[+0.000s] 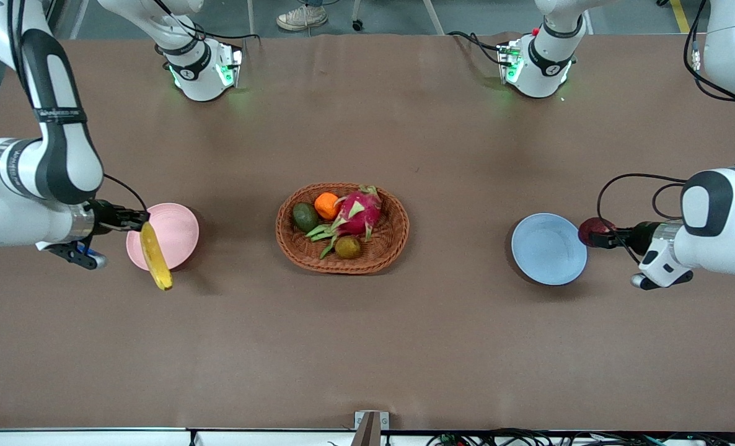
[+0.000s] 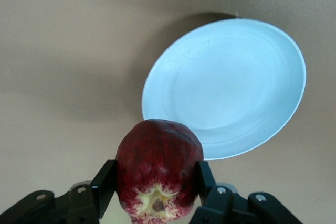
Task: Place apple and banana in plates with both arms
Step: 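Lower the banana onto the pink plate while the left gripper brings the apple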
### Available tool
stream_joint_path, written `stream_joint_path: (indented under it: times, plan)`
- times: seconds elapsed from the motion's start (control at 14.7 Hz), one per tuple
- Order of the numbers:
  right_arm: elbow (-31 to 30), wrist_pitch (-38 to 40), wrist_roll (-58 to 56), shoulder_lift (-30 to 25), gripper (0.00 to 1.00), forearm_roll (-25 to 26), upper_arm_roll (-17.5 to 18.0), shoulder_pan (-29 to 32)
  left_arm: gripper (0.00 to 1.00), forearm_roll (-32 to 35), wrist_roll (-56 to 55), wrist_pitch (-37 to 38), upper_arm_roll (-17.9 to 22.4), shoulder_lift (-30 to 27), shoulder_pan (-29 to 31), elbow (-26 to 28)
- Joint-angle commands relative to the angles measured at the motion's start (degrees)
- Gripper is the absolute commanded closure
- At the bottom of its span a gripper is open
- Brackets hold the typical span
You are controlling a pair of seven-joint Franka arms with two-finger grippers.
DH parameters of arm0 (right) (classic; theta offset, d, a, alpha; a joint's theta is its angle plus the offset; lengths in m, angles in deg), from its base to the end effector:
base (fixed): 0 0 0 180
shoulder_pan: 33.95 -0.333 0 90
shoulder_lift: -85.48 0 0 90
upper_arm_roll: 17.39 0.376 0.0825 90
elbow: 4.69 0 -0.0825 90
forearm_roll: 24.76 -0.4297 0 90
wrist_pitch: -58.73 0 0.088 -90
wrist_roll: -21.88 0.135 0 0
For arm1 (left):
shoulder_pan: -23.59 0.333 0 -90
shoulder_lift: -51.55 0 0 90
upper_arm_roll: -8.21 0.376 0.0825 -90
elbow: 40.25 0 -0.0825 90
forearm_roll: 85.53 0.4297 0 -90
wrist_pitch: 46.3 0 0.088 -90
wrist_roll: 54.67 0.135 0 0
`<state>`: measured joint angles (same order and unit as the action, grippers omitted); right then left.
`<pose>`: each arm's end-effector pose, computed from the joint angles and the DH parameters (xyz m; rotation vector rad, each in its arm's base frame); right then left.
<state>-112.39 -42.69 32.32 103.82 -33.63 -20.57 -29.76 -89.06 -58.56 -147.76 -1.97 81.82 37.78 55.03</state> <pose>0.6145 -0.0601 0.3195 -2.9067 0.5524 0.6484 0.6822 0.0523 0.2800 2.9184 0.2456 -0.6140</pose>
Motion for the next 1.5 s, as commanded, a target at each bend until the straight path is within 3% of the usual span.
stream_joint_path:
  times: [0.0,0.34,0.89,0.95,1.02,1.16,1.23,1.29,1.36,1.43]
  plan:
    - [-8.2,-1.8,-3.4,-5.8,1.0,-1.1,1.2,1.9,0.99,-0.7,-0.9,-1.3,0.2,-0.8,-0.4,2.0]
    - [-16.6,-10.5,-8.8,-6.9,0.99,-0.9,1.1,4.1,0.99,-1.6,-3.3,-5.5,-0.6,0.1,-1.3,3.9]
    - [-16.6,-17.8,-13.9,-3.4,0.95,-0.1,1.1,6.1,0.98,-2.3,-6.4,-8.9,-1.2,2.7,-3.6,2.9]
    - [-16.6,-17.8,-13.8,-3.4,0.89,-0.1,1.1,5.9,0.98,-2.3,-6.4,-9.6,-1.2,3.0,-3.7,3.0]
    - [-16.6,-17.1,-13.8,-3.5,0.7,-0.1,1.1,5.9,0.98,-2.3,-6.4,-9.9,-1.2,3.2,-4.5,2.9]
    - [-16.6,-16.2,-13.8,-3.7,0.09,-0.1,1.1,6.0,0.96,-2.2,-6.3,-9.9,-1.2,3.6,-5.0,2.5]
    - [-16.1,-15.0,-13.9,-4.1,0.0,-0.1,1.1,5.9,0.95,-2.2,-6.3,-9.9,-1.2,4.0,-5.0,2.1]
    - [-14.6,-12.7,-13.3,-4.6,0.0,-0.1,1.2,5.7,0.92,-2.2,-6.3,-9.9,-1.2,4.1,-5.1,2.1]
    - [-11.2,-8.9,-12.8,-5.1,0.0,-0.1,1.2,5.4,0.86,-2.2,-6.3,-9.9,-1.2,4.1,-5.2,2.0]
    - [-6.0,-3.8,-12.1,-5.2,0.0,-0.1,1.2,5.3,0.74,-2.0,-6.3,-9.9,-1.2,4.1,-5.2,2.0]
